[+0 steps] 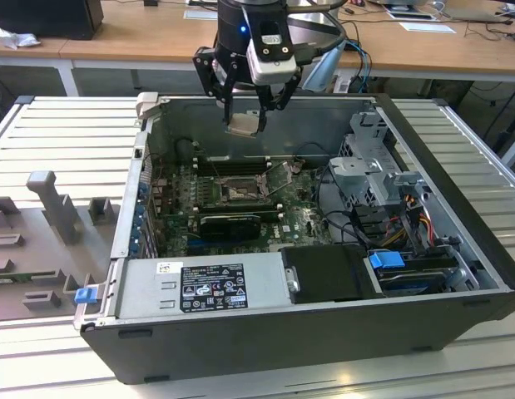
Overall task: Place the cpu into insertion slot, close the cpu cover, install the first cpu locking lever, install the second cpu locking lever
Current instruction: 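Place the cpu into insertion slot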
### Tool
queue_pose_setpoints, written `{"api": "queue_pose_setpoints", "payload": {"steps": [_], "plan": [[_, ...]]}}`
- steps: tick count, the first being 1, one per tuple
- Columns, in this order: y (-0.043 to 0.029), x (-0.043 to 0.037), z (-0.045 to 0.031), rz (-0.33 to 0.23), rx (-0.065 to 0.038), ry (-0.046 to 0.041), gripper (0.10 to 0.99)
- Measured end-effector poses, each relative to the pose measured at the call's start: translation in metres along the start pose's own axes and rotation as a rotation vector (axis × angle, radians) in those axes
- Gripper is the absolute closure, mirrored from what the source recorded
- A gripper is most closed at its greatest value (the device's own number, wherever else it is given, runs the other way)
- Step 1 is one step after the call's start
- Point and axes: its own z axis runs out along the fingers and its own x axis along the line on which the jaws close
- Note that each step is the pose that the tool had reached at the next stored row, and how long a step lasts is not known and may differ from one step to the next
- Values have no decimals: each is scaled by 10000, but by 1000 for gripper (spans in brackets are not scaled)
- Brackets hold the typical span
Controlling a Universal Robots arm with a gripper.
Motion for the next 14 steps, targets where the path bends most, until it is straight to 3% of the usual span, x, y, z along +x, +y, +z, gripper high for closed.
{"api": "queue_pose_setpoints", "payload": {"steps": [5,14], "plan": [[0,0,4,612,-11,-55,557],[-7,-2,77,908,8,-59,557]]}}
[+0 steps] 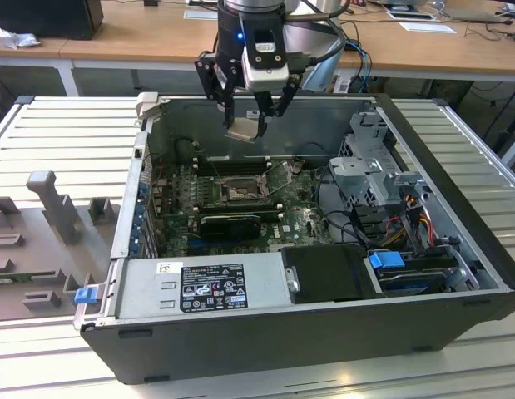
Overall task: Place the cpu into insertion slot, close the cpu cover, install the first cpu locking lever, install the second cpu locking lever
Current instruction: 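Place the cpu into insertion slot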
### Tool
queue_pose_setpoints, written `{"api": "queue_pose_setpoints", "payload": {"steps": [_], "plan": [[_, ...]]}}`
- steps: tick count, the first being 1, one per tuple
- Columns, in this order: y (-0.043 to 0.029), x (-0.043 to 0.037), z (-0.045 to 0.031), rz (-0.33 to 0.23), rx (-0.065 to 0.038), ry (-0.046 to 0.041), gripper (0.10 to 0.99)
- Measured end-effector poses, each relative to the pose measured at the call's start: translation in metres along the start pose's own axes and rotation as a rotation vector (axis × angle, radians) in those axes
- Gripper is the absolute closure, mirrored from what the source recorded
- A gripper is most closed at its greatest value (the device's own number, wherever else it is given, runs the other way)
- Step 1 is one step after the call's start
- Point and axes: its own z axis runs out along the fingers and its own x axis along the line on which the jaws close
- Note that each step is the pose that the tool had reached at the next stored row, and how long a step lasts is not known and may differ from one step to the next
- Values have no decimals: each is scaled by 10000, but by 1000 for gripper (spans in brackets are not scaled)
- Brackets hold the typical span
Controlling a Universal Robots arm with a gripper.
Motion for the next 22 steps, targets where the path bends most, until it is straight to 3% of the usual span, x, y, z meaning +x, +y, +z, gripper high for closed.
{"api": "queue_pose_setpoints", "payload": {"steps": [8,22], "plan": [[-1,0,8,1201,-27,-105,557],[-2,0,17,2511,-55,-219,557]]}}
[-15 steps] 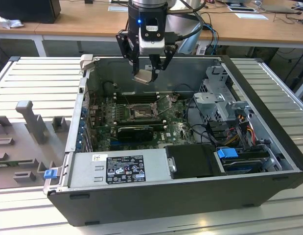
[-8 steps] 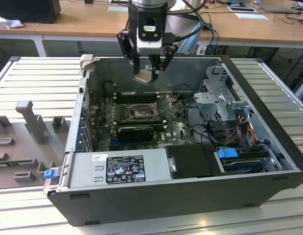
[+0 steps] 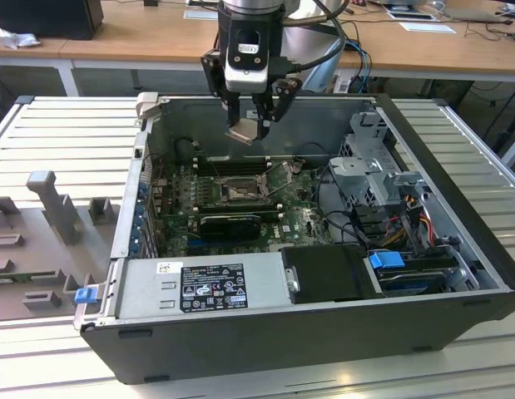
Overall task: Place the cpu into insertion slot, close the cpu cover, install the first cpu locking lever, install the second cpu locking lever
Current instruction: 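Place the cpu into insertion slot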
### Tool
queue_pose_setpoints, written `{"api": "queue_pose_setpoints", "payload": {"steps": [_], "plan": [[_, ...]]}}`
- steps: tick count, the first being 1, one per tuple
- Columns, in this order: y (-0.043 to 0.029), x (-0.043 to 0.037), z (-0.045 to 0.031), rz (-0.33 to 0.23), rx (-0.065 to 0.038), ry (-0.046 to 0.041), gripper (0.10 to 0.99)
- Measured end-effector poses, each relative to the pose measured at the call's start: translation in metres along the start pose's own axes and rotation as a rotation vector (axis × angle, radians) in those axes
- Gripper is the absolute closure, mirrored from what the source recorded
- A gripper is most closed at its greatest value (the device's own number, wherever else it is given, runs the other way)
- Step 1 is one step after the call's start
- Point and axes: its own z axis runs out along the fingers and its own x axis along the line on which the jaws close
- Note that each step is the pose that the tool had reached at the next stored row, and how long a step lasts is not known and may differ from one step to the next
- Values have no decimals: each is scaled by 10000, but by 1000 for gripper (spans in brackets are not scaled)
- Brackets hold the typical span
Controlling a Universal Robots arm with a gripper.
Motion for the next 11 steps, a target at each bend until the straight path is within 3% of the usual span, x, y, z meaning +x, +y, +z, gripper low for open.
{"api": "queue_pose_setpoints", "payload": {"steps": [5,11], "plan": [[0,0,5,760,-17,-66,557],[-1,0,13,2123,-45,-185,557]]}}
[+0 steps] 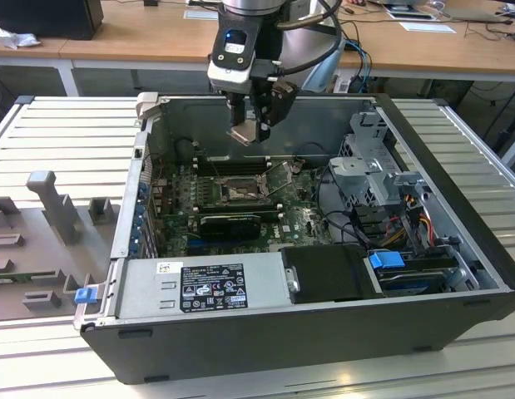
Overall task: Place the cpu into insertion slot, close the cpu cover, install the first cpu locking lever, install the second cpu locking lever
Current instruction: 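Place the cpu into insertion slot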
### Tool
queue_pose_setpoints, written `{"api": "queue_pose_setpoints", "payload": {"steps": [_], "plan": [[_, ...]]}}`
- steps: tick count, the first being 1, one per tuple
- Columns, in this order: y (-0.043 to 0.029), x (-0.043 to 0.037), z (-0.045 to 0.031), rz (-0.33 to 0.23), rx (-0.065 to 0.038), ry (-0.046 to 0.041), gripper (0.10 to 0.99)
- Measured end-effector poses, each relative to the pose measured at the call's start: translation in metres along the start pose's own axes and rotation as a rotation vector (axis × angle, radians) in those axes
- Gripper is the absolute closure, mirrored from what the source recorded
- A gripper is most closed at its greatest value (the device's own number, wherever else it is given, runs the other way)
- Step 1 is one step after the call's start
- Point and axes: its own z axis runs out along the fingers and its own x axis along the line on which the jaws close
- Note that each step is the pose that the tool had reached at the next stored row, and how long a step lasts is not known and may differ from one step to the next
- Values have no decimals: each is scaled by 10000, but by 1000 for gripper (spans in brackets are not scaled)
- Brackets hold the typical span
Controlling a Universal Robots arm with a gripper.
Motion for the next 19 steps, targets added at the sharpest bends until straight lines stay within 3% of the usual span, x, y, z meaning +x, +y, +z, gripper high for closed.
{"api": "queue_pose_setpoints", "payload": {"steps": [4,11,19], "plan": [[0,0,7,617,-14,-53,557],[-5,-1,56,716,-7,-60,557],[-6,-1,67,1585,-29,-134,557]]}}
